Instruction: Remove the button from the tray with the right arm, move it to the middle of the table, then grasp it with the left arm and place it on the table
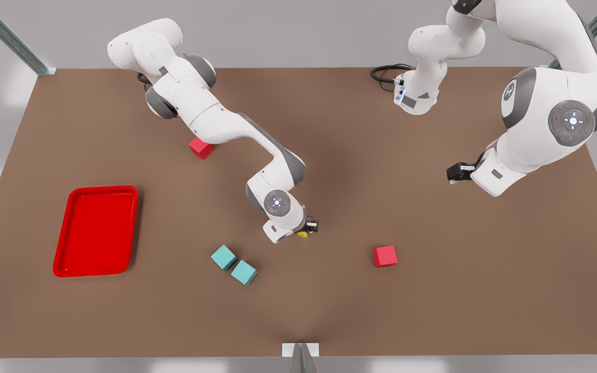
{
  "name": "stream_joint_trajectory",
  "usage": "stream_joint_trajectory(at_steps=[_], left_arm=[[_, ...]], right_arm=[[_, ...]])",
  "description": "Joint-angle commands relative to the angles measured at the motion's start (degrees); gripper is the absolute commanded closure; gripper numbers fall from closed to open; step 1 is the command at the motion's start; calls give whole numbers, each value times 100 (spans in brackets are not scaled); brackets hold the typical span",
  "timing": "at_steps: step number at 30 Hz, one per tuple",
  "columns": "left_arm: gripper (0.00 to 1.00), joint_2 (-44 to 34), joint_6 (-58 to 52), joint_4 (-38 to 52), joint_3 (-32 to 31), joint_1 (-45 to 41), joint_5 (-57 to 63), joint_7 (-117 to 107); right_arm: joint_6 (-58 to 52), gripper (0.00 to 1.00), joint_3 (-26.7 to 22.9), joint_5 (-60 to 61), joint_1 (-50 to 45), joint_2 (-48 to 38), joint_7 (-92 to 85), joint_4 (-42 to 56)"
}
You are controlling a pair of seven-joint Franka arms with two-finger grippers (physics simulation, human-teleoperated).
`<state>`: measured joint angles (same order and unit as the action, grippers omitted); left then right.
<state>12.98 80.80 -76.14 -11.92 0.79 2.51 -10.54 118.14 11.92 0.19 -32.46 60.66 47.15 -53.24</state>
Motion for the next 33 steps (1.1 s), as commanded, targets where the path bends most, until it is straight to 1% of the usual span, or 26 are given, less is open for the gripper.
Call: stream_joint_trajectory(at_steps=[1, 4, 5, 6, 7, 8, 9, 10, 11, 13, 15, 16, 19, 22, 23, 26, 29, 33], left_arm=[[0, -6, 6, 3, -3, 0, 4, -1], [0, -6, 24, 3, -3, 0, 4, -1], [0, -6, 41, 3, -3, 0, 4, -1], [0, 11, 112, 3, -3, -9, 4, -1], [0, 82, 173, 3, -12, -44, -5, 8], [0, 222, 279, -6, -38, -281, -14, 8], [0, 406, 472, 3, -47, -711, -14, -1], [0, 687, 753, 3, -47, -1334, -22, -36], [0, 1100, 1210, 3, -47, -2091, -14, -124], [0, 1646, 1843, -15, -47, -2592, -49, -791], [0, 2068, 2818, -147, -47, -2909, -128, -1951], [0, 2094, 3416, -410, -56, -2953, -277, -2400], [0, 2129, 4049, -832, -47, -2927, -286, -2734], [0, 2621, 5428, -841, -47, -2909, -233, -2664], [0, 2753, 5631, -832, -56, -2909, -216, -2594], [0, 2762, 5614, -832, -47, -2900, -233, -468], [0, 2806, 5579, -841, -47, -2865, -233, 596], [0, 2920, 5570, -1113, -47, -2804, -233, 1686]], right_arm=[[-19, 0, -23, -10, 47, -238, 1429, -2], [-27, 0, 12, -28, 478, -766, 155, -20], [-98, 0, -15, -28, 671, -924, -706, -29], [-545, 0, -23, -28, 1040, -1161, -1743, -29], [-1372, 0, -102, -72, 1444, -1705, -3078, -81], [-1574, 0, -357, -300, 1936, -2750, -4651, -1037], [-1522, 0, -357, -414, 2525, -3823, -5163, -2303], [-1495, 0, -357, -652, 2982, -4738, -5339, -3253], [-1635, 0, -296, -617, 3229, -4906, -5383, -3369], [-2523, 0, -261, -608, 3273, -4897, -4830, -3140], [-2532, 0, -269, -573, 3422, -4827, -4864, -2929], [-2524, 0, -269, -520, 3475, -4827, -4865, -2903], [-2506, 0, -287, -529, 3475, -4827, -4865, -2903], [-2471, 0, -296, -538, 3457, -4783, -4829, -2876], [-2471, 0, -296, -538, 3466, -4774, -4829, -2859], [-2471, 0, -296, -546, 3457, -4739, -4829, -2859], [-2471, 0, -296, -546, 3457, -4739, -4856, -2859], [-2471, 0, -296, -555, 3466, -4739, -4865, -2859]])
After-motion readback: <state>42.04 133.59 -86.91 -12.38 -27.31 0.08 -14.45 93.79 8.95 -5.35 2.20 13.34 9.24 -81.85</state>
